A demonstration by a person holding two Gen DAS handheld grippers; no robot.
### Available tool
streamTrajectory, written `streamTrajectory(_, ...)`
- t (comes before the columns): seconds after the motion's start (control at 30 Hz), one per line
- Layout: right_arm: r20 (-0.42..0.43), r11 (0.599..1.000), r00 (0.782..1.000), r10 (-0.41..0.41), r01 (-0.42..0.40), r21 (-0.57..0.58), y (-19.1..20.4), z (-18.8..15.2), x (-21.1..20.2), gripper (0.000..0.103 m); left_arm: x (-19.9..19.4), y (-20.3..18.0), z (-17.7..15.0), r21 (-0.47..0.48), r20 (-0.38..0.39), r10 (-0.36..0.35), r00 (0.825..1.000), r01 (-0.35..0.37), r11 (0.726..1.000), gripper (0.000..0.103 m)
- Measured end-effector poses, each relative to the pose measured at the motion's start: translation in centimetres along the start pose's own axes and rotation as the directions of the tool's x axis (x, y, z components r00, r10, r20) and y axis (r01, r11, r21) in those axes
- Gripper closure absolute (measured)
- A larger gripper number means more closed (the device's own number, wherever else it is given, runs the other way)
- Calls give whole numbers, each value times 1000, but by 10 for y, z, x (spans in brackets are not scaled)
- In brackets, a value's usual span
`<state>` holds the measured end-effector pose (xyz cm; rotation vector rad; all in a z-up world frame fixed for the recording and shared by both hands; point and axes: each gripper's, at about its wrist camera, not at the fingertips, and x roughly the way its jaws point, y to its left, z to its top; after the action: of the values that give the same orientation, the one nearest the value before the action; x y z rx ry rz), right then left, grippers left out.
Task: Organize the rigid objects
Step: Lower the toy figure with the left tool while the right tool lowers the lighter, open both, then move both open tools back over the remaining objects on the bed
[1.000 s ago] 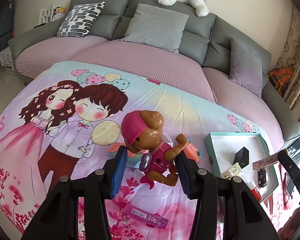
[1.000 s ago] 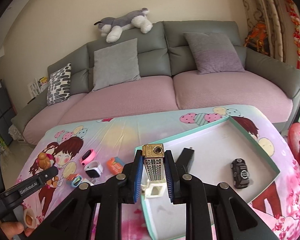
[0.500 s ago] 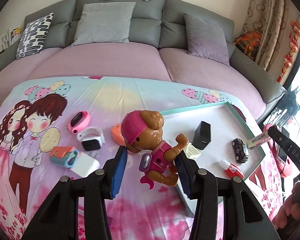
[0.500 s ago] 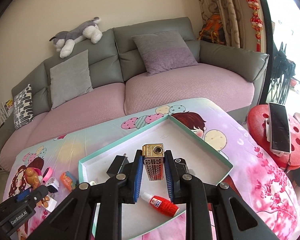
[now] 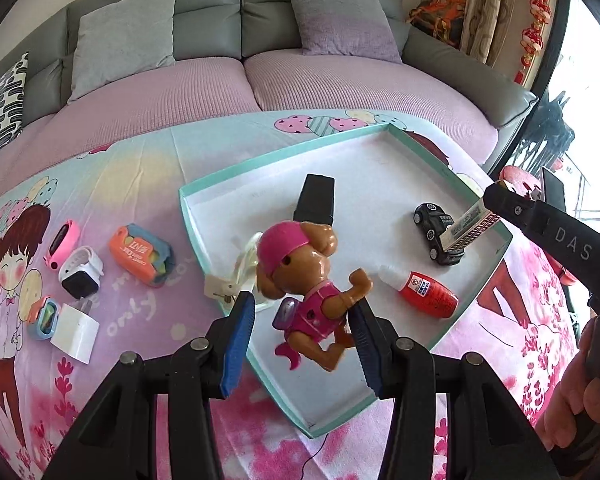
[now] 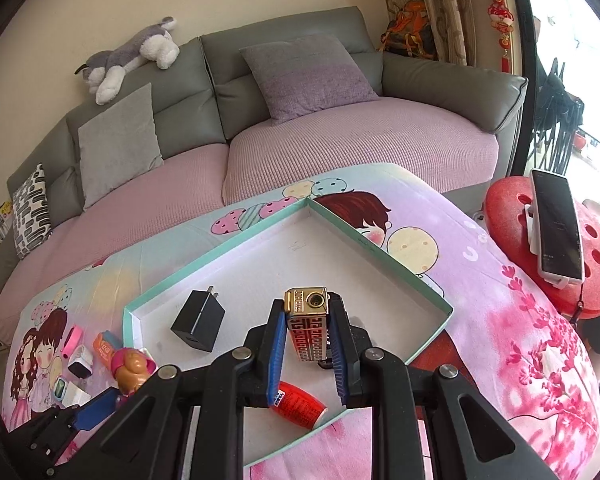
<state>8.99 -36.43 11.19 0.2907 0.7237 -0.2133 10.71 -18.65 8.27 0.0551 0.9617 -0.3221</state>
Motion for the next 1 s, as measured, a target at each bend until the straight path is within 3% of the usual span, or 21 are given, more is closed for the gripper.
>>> streamTrajectory(0.5,-34,1000,999,16,-17,-16,4,-5,12,78,7,11,-1,-53,-21,16,1000,-17,998,52)
streamTrajectory(0.6,-46,999,999,-5,3,-34,7,-6,16,70,6,18,-1,-78,-18,22,1000,-23,997,51)
streamTrajectory(0.67,-52,999,999,-8,6,-43,8,-8,18,56,5,23,0,-97,-15,22,1000,-24,995,48)
streamTrajectory(1.0,-54,999,998,-21,19,-46,8,-7,19,43,3,47,-1,-193,-5,22,1000,-23,981,44)
